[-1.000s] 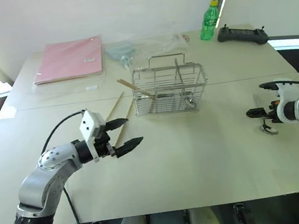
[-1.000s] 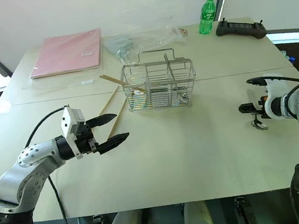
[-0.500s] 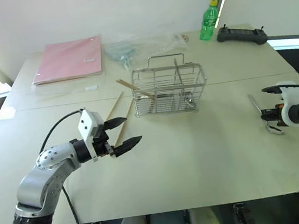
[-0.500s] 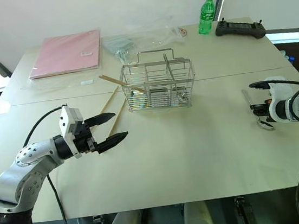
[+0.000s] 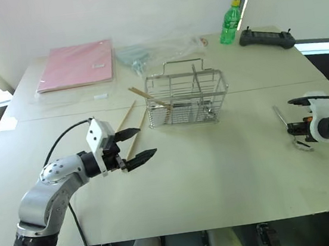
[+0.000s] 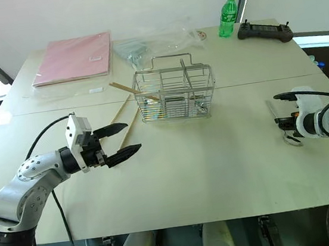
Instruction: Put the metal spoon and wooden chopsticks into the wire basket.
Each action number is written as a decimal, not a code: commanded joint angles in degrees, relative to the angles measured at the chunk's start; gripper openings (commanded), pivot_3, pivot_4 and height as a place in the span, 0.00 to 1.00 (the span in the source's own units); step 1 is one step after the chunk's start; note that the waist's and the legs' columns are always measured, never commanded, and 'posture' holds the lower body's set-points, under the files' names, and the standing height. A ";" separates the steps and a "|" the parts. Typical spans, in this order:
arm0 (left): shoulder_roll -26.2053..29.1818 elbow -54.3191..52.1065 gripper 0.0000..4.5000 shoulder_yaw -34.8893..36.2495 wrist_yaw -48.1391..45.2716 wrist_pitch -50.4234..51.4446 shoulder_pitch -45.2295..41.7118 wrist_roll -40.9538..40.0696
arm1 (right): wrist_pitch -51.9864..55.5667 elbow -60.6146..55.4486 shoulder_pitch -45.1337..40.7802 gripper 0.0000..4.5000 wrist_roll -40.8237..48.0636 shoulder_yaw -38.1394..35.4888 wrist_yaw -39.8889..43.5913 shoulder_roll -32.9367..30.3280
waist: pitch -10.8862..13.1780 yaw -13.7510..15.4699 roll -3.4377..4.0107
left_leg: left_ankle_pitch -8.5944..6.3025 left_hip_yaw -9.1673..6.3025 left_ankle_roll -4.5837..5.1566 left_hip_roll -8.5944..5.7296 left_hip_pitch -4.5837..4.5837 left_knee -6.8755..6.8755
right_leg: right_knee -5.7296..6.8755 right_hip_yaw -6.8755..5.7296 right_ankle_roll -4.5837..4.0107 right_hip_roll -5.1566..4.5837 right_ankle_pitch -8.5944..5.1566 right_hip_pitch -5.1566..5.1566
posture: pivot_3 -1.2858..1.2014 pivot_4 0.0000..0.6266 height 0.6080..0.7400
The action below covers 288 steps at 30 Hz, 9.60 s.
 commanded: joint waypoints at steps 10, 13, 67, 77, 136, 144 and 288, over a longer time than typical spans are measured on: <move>1.06 0.16 1.00 1.53 -1.56 -0.26 -2.19 -0.93 | 1.51 -8.04 1.23 0.01 0.64 -3.36 -1.74 1.37 | 0.01 -0.09 0.02 | 0.00 0.01 0.00 0.00 -0.01 -0.01 | 0.00 0.00 0.04 0.00 0.02 -0.02 | 0.52 0.24 0.76; 1.11 0.36 1.00 1.59 -1.76 -0.45 -2.30 -0.82 | 1.85 -10.56 1.39 0.01 0.48 -3.71 -2.63 1.51 | 0.01 -0.05 0.03 | 0.00 0.01 0.00 0.00 -0.01 -0.01 | 0.01 0.00 0.03 0.00 0.02 -0.03 | 0.52 0.24 0.76; -0.64 1.51 1.00 2.12 0.96 -2.96 -4.83 0.15 | -39.16 -20.50 -14.81 0.99 2.67 3.23 -13.69 36.00 | 0.05 -1.43 0.08 | 0.07 -0.12 -0.11 -0.01 0.02 -0.08 | 0.76 0.09 0.11 0.06 0.07 -0.44 | 0.52 0.24 0.76; -0.52 2.53 1.00 1.80 0.27 -3.10 -5.98 0.35 | -33.50 -24.70 -16.06 0.99 6.46 0.09 -9.45 27.96 | 0.06 -1.42 0.09 | 0.07 -0.12 -0.11 -0.01 0.00 -0.08 | 0.75 0.09 0.11 0.06 0.07 -0.46 | 0.52 0.24 0.76; -12.67 93.18 1.00 -9.19 12.06 -20.22 -54.80 38.60 | -51.90 -50.34 39.21 0.99 12.15 -1.52 14.90 14.42 | 0.32 0.10 -0.92 | 0.03 -0.08 -0.07 -0.07 0.02 0.09 | 0.51 -0.05 0.67 -0.03 -0.06 -0.16 | 0.52 0.24 0.76; -12.62 97.11 1.00 -10.56 7.93 -12.79 -62.95 42.69 | -51.26 -51.40 39.06 0.99 13.28 -0.77 12.08 15.17 | 0.34 0.05 -0.96 | 0.03 -0.08 -0.08 -0.07 0.02 0.13 | 0.64 -0.06 0.68 -0.03 -0.07 -0.18 | 0.52 0.24 0.76; -10.83 79.70 0.93 -9.12 13.45 -1.19 -58.87 37.43 | -49.30 -53.62 32.93 1.00 14.63 -0.56 5.89 16.24 | 0.35 0.03 -0.94 | 0.03 -0.18 -0.08 -0.08 -0.06 0.67 | 0.80 -0.01 0.76 0.03 0.05 -0.07 | 0.52 0.24 0.76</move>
